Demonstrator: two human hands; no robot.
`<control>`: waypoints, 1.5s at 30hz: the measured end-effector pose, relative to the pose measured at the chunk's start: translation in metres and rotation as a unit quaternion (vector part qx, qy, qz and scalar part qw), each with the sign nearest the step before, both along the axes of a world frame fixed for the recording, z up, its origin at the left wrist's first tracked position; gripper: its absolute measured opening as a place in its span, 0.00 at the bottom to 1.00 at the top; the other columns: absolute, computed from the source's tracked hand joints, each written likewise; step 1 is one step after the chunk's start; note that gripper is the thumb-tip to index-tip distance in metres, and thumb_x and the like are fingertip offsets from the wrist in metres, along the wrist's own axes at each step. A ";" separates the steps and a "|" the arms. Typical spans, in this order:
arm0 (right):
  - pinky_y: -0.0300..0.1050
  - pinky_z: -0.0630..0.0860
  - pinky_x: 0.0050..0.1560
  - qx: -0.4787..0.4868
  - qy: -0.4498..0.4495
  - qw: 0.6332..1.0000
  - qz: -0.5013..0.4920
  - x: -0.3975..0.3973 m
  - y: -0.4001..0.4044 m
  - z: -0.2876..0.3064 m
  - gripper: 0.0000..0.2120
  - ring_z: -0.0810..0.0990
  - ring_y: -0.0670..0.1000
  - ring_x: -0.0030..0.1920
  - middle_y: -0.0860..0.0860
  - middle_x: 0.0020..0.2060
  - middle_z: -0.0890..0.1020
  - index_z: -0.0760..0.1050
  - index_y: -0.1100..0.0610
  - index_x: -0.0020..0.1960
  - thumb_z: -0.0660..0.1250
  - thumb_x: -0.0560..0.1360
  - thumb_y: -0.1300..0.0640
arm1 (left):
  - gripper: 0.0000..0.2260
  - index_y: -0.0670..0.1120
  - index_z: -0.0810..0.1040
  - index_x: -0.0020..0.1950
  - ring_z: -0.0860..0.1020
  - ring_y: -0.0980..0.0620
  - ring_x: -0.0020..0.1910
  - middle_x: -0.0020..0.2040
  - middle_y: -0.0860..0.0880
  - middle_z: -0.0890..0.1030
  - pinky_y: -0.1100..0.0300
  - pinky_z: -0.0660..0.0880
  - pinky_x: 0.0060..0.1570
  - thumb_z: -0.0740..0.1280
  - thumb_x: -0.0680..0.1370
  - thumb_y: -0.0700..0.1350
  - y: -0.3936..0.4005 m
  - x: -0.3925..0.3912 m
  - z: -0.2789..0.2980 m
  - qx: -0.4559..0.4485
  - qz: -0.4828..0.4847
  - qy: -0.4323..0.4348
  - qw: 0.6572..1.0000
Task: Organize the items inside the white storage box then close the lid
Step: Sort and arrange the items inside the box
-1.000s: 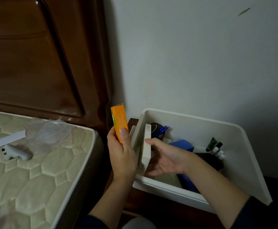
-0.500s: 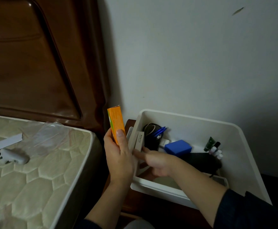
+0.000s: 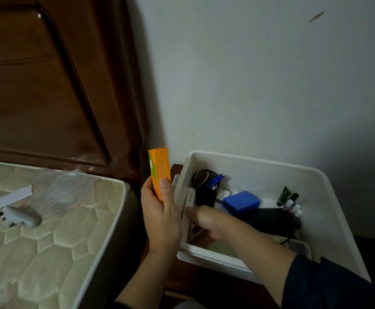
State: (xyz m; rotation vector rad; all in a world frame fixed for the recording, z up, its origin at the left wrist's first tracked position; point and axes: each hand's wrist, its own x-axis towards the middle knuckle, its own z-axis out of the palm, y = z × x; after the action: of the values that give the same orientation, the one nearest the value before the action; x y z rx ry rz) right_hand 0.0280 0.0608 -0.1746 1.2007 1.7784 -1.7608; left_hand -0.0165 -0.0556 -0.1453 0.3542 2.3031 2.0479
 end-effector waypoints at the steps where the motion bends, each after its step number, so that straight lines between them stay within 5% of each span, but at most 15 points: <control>1: 0.53 0.83 0.52 -0.019 0.002 1.000 -0.010 0.002 0.001 0.001 0.11 0.85 0.57 0.54 0.56 0.56 0.83 0.75 0.53 0.62 0.63 0.85 0.47 | 0.24 0.56 0.70 0.75 0.78 0.59 0.58 0.60 0.56 0.79 0.57 0.77 0.57 0.58 0.83 0.67 0.000 0.000 0.000 -0.002 0.000 0.001 1.000; 7: 0.39 0.81 0.31 -0.003 0.046 0.999 0.027 0.009 0.003 0.001 0.14 0.86 0.49 0.44 0.53 0.51 0.85 0.75 0.56 0.67 0.70 0.82 0.58 | 0.24 0.56 0.71 0.73 0.79 0.59 0.55 0.58 0.56 0.79 0.55 0.78 0.56 0.58 0.82 0.68 0.001 0.002 0.002 -0.011 -0.005 0.013 1.000; 11: 0.40 0.83 0.38 -0.003 0.043 0.996 0.074 0.011 0.000 0.006 0.12 0.85 0.48 0.46 0.51 0.50 0.83 0.76 0.50 0.57 0.74 0.78 0.62 | 0.19 0.61 0.69 0.69 0.78 0.66 0.54 0.56 0.58 0.79 0.59 0.77 0.54 0.58 0.82 0.67 0.002 0.003 0.004 -0.012 -0.009 0.021 1.000; 15: 0.48 0.82 0.56 0.074 0.031 0.989 0.128 0.005 -0.010 0.006 0.14 0.84 0.53 0.56 0.53 0.56 0.84 0.78 0.51 0.62 0.74 0.78 0.57 | 0.21 0.59 0.71 0.70 0.80 0.59 0.54 0.56 0.56 0.80 0.50 0.80 0.58 0.58 0.82 0.68 0.001 0.002 0.003 -0.013 -0.006 0.024 1.000; 18: 0.44 0.83 0.47 0.043 0.032 0.992 0.113 0.011 -0.008 0.012 0.11 0.84 0.49 0.48 0.51 0.52 0.84 0.78 0.51 0.60 0.74 0.79 0.54 | 0.22 0.57 0.72 0.71 0.79 0.56 0.58 0.58 0.56 0.80 0.45 0.79 0.61 0.59 0.83 0.67 0.000 0.002 0.003 -0.017 -0.009 0.039 0.999; 22: 0.48 0.86 0.45 0.004 0.020 0.999 0.040 0.021 0.006 0.025 0.18 0.87 0.54 0.52 0.55 0.58 0.83 0.73 0.54 0.68 0.73 0.80 0.55 | 0.22 0.62 0.72 0.71 0.76 0.53 0.62 0.59 0.60 0.78 0.48 0.76 0.63 0.58 0.82 0.69 -0.001 0.000 0.004 -0.040 -0.022 0.062 0.997; 26: 0.49 0.87 0.50 0.024 0.185 0.982 -0.012 0.033 0.028 0.054 0.14 0.89 0.51 0.50 0.49 0.52 0.88 0.77 0.48 0.64 0.73 0.80 0.57 | 0.30 0.55 0.70 0.77 0.71 0.54 0.62 0.62 0.57 0.77 0.54 0.70 0.60 0.53 0.82 0.70 -0.002 -0.001 0.002 -0.091 -0.039 0.106 0.989; 29: 0.55 0.86 0.53 -0.068 0.351 0.928 -0.104 0.041 0.033 0.078 0.26 0.87 0.55 0.58 0.45 0.58 0.87 0.74 0.44 0.72 0.77 0.77 0.47 | 0.29 0.56 0.68 0.79 0.67 0.60 0.64 0.65 0.58 0.73 0.66 0.63 0.61 0.50 0.83 0.69 -0.003 0.002 0.001 -0.122 -0.068 0.136 0.981; 32: 0.62 0.83 0.59 -0.097 0.398 0.909 -0.081 0.041 0.029 0.088 0.35 0.83 0.58 0.66 0.49 0.69 0.81 0.71 0.37 0.76 0.79 0.72 0.40 | 0.25 0.60 0.61 0.80 0.67 0.67 0.69 0.69 0.60 0.69 0.72 0.61 0.68 0.52 0.84 0.65 -0.004 0.003 0.002 -0.098 -0.134 0.140 0.976; 36: 0.64 0.83 0.59 -0.062 0.403 0.912 -0.046 0.044 0.027 0.089 0.37 0.83 0.56 0.66 0.46 0.69 0.81 0.68 0.33 0.76 0.80 0.72 0.46 | 0.27 0.55 0.63 0.83 0.71 0.62 0.74 0.74 0.59 0.72 0.66 0.68 0.71 0.54 0.86 0.64 -0.008 0.004 0.000 -0.096 -0.232 0.153 0.956; 41: 0.65 0.85 0.54 -0.007 0.337 0.931 -0.142 0.053 0.037 0.077 0.31 0.87 0.55 0.58 0.54 0.61 0.84 0.73 0.49 0.69 0.79 0.71 0.42 | 0.22 0.55 0.65 0.81 0.71 0.63 0.70 0.71 0.58 0.72 0.54 0.69 0.71 0.55 0.87 0.58 -0.005 0.005 0.003 -0.118 -0.089 0.135 0.980; 45: 0.53 0.87 0.48 0.045 0.189 0.978 -0.076 0.057 0.029 0.050 0.32 0.85 0.57 0.59 0.51 0.64 0.80 0.62 0.44 0.73 0.77 0.77 0.47 | 0.22 0.50 0.62 0.83 0.71 0.55 0.72 0.76 0.50 0.72 0.56 0.69 0.69 0.57 0.88 0.49 -0.001 -0.002 0.003 -0.138 -0.048 0.043 0.988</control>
State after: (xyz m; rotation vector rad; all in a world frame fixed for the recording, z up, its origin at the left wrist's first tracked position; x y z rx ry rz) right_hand 0.0849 0.0897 -0.1250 1.1183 2.0415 -2.1327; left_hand -0.0188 -0.0562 -0.1427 0.5356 2.5207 1.6722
